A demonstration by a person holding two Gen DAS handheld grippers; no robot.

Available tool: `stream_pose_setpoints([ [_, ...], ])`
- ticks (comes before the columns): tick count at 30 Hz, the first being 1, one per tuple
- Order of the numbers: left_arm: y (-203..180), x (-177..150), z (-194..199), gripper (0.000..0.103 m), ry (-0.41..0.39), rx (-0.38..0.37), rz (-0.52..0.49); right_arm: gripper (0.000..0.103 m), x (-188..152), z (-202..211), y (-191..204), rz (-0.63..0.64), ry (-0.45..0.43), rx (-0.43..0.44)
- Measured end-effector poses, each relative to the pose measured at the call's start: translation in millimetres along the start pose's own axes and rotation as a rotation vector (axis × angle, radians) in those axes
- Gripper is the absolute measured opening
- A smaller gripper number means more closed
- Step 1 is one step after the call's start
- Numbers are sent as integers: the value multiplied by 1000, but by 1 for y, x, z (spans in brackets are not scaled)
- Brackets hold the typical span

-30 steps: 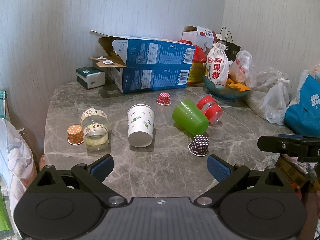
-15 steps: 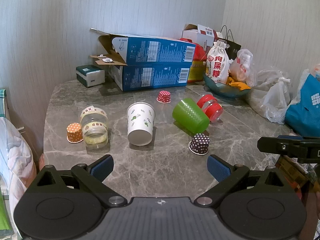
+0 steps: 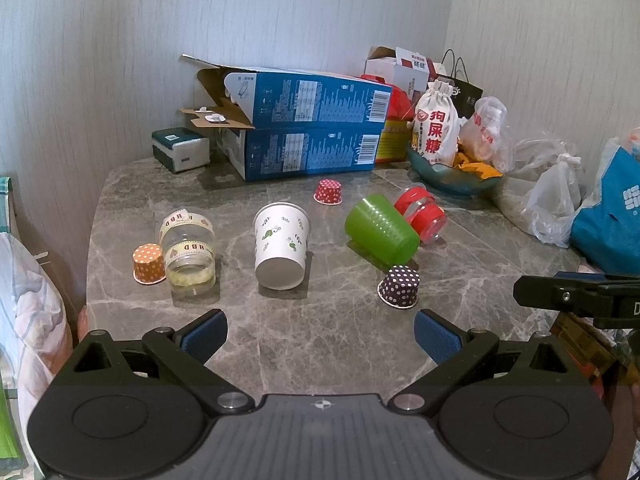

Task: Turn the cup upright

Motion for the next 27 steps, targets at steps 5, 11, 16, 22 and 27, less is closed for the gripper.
stream_pose_setpoints([
  [5,0,0,0,101,0,0,-1,102,-1,-1,0,3,3,1],
  [11,2,0,-2,101,12,0,4,102,-2,-1,-1,-5,9,2],
  [16,1,0,-2,101,12,2,2,102,-2,-2,-2,-5,15,1],
  [22,-1,0,-3,101,17,3,0,102,-2,-3,-2,-5,20,-1],
  [27,-1,0,-3,101,16,3,-3,102,-2,-3,-2,-7,19,-1],
])
Point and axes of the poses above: each gripper's, at about its wrist camera, not at the fingertips, and z roughly against the way its jaws point, y to its left, x to its top, the point moved 5 cm from there along -z, roughly the way its jaws point, and after that the axes turned 7 degrees about z, right-handed, at the moved point
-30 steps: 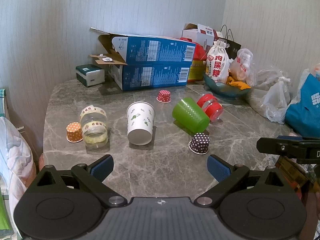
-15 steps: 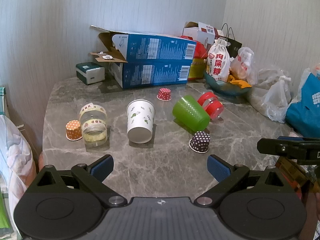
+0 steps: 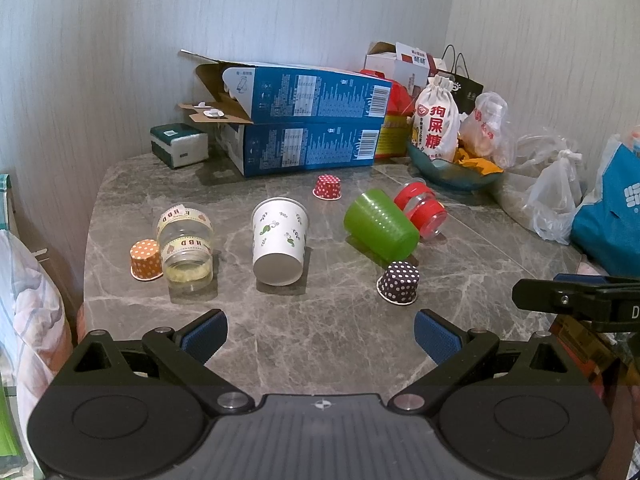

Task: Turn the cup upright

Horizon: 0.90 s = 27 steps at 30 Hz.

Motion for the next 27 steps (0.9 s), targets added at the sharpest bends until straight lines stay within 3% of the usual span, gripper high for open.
stream_pose_setpoints([
  [9,-13,16,-12,103,-15,63,17,102,-6,1,-11,-18,5,-5],
  [12,-28,28,-38,103,82,36,23,102,-12,4,-25,-42,6,-17],
  [17,-62,63,-91,103,188,-46,160,102,-23,11,-53,-110,1,-27],
  [21,-81,81,-154,89,314,-7,236,102,-31,17,-70,-151,-6,-16],
  [27,-95,89,-212,85,419,42,323,102,-43,25,-93,-197,-12,-5],
])
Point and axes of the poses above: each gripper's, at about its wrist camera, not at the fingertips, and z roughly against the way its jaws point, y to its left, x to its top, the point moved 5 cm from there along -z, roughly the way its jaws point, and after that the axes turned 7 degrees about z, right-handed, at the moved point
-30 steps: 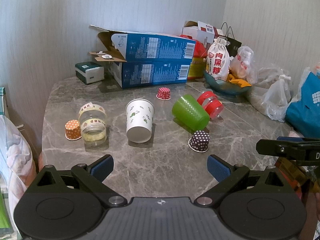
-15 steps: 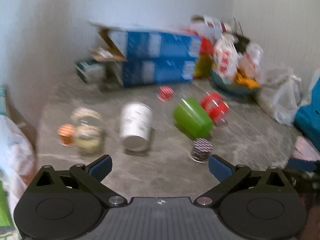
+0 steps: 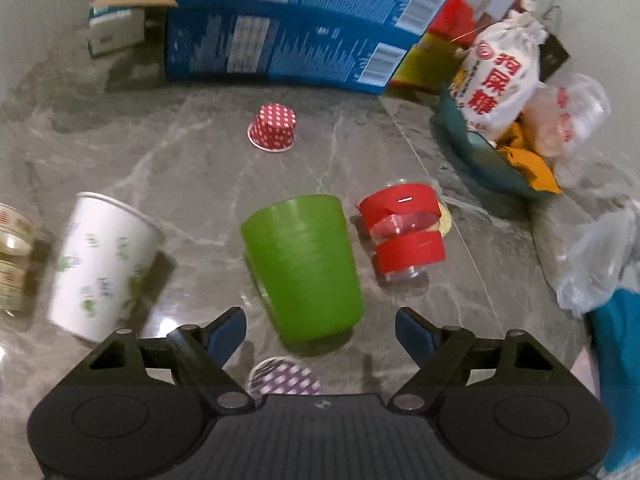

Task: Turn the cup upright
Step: 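Move the left tool to the sideways green cup and close on it, then lift the green cup off the table with the left tool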

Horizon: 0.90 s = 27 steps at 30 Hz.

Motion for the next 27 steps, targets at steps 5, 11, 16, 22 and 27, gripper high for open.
stream_pose_setpoints([
  [5,-12,7,-24,85,30,56,25,102,-1,1,-18,-43,-9,15],
  [11,-12,12,-44,84,37,130,31,102,-4,-2,-26,-66,-9,40],
  [16,-10,13,-56,68,49,170,20,102,-5,-3,-32,-82,-7,50],
  [22,-14,12,-48,67,5,200,-53,102,-6,-4,-34,-94,-7,53],
  [27,-15,9,-6,67,-55,152,-138,102,-6,-4,-31,-94,-3,59],
])
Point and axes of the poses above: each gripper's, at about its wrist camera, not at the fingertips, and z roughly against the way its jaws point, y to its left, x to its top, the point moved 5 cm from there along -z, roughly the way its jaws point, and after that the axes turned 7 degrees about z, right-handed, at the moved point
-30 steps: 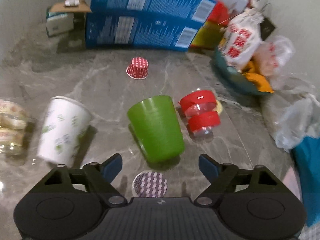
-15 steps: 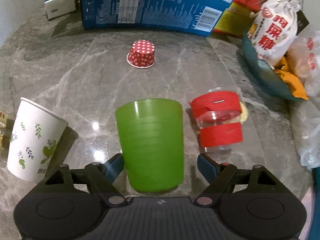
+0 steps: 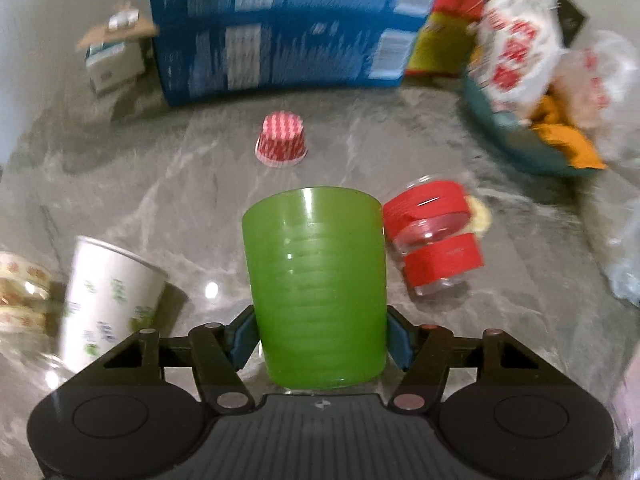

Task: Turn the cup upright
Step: 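Lift the green cup off the table with the left tool, then close the right tool on the green cup while the left tool holds it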

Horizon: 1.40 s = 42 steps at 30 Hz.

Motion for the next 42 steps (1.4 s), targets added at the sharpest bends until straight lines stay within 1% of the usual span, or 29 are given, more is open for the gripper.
stream_pose_setpoints([
  [3,9,-7,45,67,-80,-33,-51,102,0,1,5,7,-2,7],
  [5,22,-17,79,67,-136,-30,-91,102,0,1,10,13,-2,16],
  [7,40,-29,113,67,-169,-29,-109,102,0,3,17,23,-3,27],
  [9,53,-40,144,67,-199,-23,-129,102,-2,2,25,34,2,37],
  [11,70,-58,177,67,-227,-4,-145,102,-4,2,34,50,7,49],
  [13,83,-76,192,67,-226,4,-157,102,-7,1,43,59,11,62],
  [14,91,-88,195,67,-215,-4,-148,102,-8,0,47,63,16,70],
  [16,103,-109,187,67,-171,-14,-132,102,-10,-2,53,58,20,77],
  [18,112,-128,164,67,-97,-39,-112,102,-11,-4,60,62,33,81],
  [21,120,-147,129,67,-21,-61,-77,102,-13,-8,68,69,48,72],
  [23,122,-156,107,67,17,-94,-46,102,-14,-12,72,54,67,92],
  [26,121,-164,90,67,20,-103,-40,102,-16,-20,75,21,100,103],
  [28,120,-170,86,67,19,-115,-54,102,-16,-27,78,4,123,107],
  [31,119,-177,77,67,45,-136,-60,102,-16,-42,85,-31,172,141],
  [33,120,-181,71,67,62,-133,-77,102,-15,-57,93,-52,223,181],
  [35,120,-180,70,67,56,-145,-83,102,-14,-75,105,-52,281,223],
  [40,121,-180,70,67,56,-154,-97,102,-15,-114,130,-73,429,249],
  [42,123,-180,70,67,62,-162,-86,102,-13,-123,141,-72,458,238],
])
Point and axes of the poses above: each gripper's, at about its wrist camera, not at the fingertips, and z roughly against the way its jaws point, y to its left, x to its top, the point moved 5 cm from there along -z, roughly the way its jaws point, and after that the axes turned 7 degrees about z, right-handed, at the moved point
